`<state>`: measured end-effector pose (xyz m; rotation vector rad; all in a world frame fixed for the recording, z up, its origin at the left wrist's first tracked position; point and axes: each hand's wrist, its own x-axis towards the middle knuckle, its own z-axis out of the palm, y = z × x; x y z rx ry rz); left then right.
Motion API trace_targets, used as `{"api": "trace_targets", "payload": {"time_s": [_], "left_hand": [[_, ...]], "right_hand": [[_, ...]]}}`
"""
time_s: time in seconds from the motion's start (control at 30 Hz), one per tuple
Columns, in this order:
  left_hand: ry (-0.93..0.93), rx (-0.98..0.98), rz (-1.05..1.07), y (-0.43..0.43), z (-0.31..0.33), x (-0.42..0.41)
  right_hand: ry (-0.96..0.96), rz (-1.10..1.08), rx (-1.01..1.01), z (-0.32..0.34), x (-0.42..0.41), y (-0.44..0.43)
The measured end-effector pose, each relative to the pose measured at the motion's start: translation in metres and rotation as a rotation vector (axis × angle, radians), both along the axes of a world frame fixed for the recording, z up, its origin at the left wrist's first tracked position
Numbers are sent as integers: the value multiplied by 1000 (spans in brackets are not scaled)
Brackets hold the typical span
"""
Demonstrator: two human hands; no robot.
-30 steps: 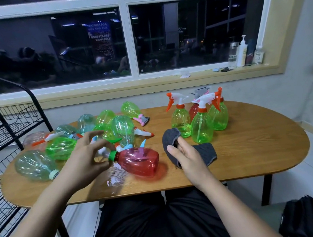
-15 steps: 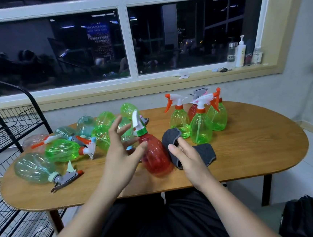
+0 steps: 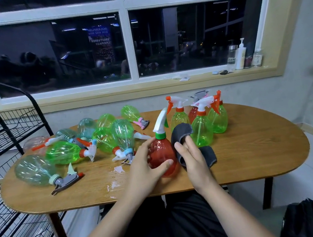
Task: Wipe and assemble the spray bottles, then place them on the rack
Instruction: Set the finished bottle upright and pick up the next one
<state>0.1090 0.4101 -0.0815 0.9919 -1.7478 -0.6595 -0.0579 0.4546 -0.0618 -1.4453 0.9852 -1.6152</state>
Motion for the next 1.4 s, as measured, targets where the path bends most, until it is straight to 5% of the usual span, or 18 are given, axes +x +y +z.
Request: {"api": "trace_targets", "payload": {"time_s": [0.1, 0.43, 0.7, 0.97, 1.23, 1.4], "left_hand": [[12, 7, -35, 0, -2, -3], [-9, 2, -4, 0, 0, -3], [-24, -8, -18, -1, 1, -7], [-52, 6, 4, -2, -1, -6], [-70, -17, 12, 0, 0, -4], [-82, -10, 23, -1, -4, -2]], "right_hand": [[19, -56, -47, 4, 1, 1], [878, -344, -298, 21, 19, -13], [1055, -503, -558, 55, 7, -22], [921, -443, -462, 59, -6, -46], [441, -411, -253, 51, 19, -46], [53, -152, -123, 59, 14, -52]]}}
